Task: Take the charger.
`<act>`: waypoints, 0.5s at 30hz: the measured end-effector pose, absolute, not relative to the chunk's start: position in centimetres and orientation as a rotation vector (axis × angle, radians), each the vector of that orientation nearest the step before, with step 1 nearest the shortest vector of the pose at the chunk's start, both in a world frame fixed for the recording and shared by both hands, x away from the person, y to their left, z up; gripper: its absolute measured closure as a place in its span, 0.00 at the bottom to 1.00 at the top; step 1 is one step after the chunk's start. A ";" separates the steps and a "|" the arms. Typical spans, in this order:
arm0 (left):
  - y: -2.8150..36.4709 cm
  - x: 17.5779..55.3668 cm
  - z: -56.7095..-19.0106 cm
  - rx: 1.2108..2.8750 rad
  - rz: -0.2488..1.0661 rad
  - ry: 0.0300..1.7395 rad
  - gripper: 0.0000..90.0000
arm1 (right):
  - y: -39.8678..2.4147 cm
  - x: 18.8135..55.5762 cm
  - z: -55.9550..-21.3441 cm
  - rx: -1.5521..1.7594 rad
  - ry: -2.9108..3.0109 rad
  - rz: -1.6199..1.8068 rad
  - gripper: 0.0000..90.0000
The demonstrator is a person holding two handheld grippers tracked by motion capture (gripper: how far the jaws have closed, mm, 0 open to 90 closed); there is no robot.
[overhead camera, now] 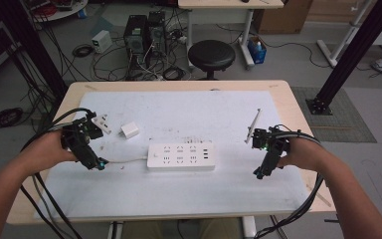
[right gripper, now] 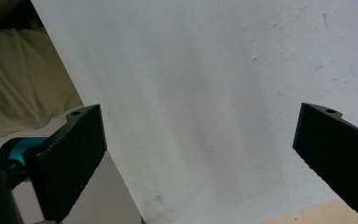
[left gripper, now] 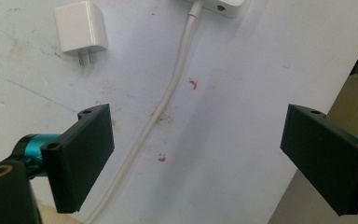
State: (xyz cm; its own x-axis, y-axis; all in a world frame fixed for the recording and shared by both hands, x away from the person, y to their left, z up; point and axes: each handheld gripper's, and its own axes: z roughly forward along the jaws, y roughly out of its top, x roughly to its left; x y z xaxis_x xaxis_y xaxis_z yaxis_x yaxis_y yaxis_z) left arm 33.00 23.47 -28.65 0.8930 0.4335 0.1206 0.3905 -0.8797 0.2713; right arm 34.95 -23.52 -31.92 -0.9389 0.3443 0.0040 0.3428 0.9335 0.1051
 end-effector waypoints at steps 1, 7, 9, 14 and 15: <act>23.5 33.0 -28.6 2.820 0.265 0.625 0.11 | -23.5 34.9 -31.9 0.546 3.075 0.163 0.02; 23.3 33.6 -28.2 2.817 0.327 0.690 0.11 | -23.4 34.8 -31.8 0.546 3.074 0.173 0.02; 23.2 34.3 -28.1 2.801 0.355 0.744 0.11 | -23.3 34.9 -31.8 0.551 3.070 0.188 0.02; 23.4 36.8 -27.8 2.679 0.421 0.964 0.11 | -23.2 35.1 -31.8 0.569 3.059 0.214 0.02; 23.5 37.4 -27.9 2.649 0.434 1.008 0.11 | -23.2 35.1 -31.8 0.570 3.059 0.216 0.02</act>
